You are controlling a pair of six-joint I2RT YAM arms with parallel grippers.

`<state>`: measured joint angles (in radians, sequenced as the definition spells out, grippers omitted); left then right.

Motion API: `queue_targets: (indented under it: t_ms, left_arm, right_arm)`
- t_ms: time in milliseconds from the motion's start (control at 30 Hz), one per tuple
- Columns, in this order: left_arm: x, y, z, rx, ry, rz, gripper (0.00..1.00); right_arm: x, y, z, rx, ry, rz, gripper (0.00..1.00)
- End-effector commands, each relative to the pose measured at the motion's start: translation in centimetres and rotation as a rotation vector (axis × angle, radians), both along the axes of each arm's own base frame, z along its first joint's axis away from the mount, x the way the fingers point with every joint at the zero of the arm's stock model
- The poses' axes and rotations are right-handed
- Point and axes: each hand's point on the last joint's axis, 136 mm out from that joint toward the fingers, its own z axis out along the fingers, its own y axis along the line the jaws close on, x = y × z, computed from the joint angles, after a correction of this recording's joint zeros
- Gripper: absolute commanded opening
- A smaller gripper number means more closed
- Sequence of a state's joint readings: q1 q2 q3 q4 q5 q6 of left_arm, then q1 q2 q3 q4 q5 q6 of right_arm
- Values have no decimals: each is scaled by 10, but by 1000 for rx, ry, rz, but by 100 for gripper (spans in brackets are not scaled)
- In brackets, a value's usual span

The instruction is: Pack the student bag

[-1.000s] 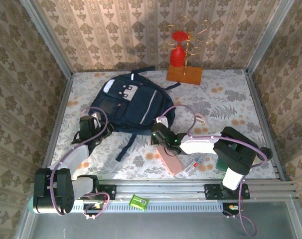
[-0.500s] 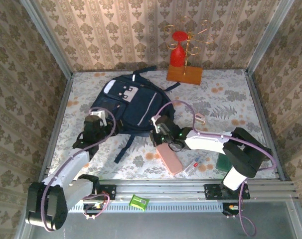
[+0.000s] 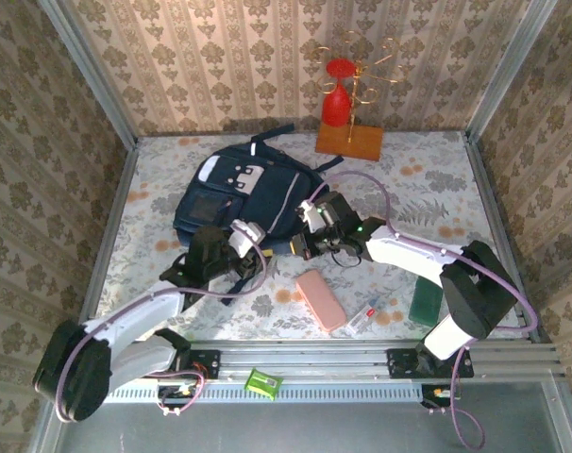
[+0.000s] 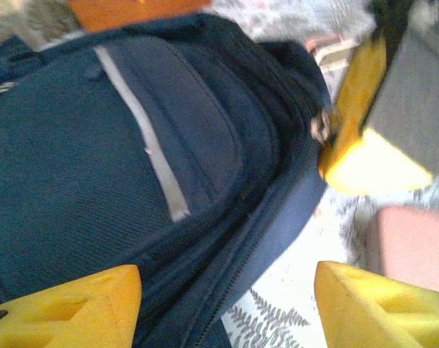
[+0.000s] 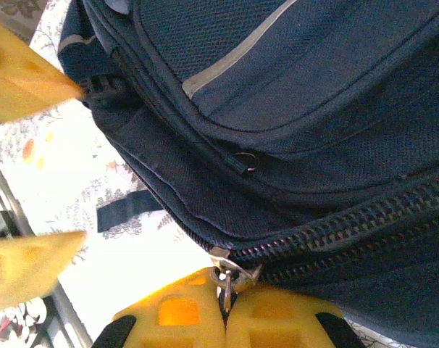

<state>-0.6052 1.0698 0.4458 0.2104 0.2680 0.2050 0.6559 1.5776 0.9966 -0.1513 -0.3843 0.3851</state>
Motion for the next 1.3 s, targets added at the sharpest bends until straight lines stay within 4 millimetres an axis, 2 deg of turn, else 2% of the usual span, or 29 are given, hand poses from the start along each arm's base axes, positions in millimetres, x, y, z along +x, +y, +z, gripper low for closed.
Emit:
queue_targets:
  t_ms: [0, 133, 267, 467, 567, 633, 700, 933, 1033, 1133, 1200, 1267]
  left_arm:
    - [2, -15, 6, 92, -95, -133, 65]
    - [6, -25, -4, 133, -47, -175, 63]
    - [16, -32, -9, 156, -9, -174, 55]
    - [14, -38, -14, 151, 52, -203, 27]
    - [8, -39, -12, 135, 64, -239, 16]
    - [10, -37, -11, 122, 74, -231, 6]
    - [15, -33, -8, 97, 92, -212, 0]
    - [24, -15, 11, -7, 82, -169, 0]
    - [26, -9, 17, -23, 70, -153, 0]
    - [37, 8, 17, -28, 67, -81, 0]
    - [46, 20, 17, -25, 64, -12, 0]
    - [56, 33, 15, -12, 57, 70, 0]
  right_arm:
    - [-13, 7, 36, 61, -13, 89, 0]
    - [-15, 7, 39, 62, -3, 98, 0]
    - [-16, 11, 42, 84, 10, 108, 0]
    - [-11, 9, 51, 121, 2, 70, 0]
    - [-8, 3, 56, 143, -5, 34, 0]
    - [-6, -2, 57, 146, -4, 9, 0]
    - [-3, -12, 53, 107, -8, -36, 0]
    - [10, -66, 20, -135, 0, -231, 0]
    - [14, -81, 14, -212, -8, -276, 0]
    - [20, -94, 14, -279, -34, -314, 0]
    - [22, -94, 20, -276, -54, -307, 0]
    - [18, -76, 29, -199, -70, -240, 0]
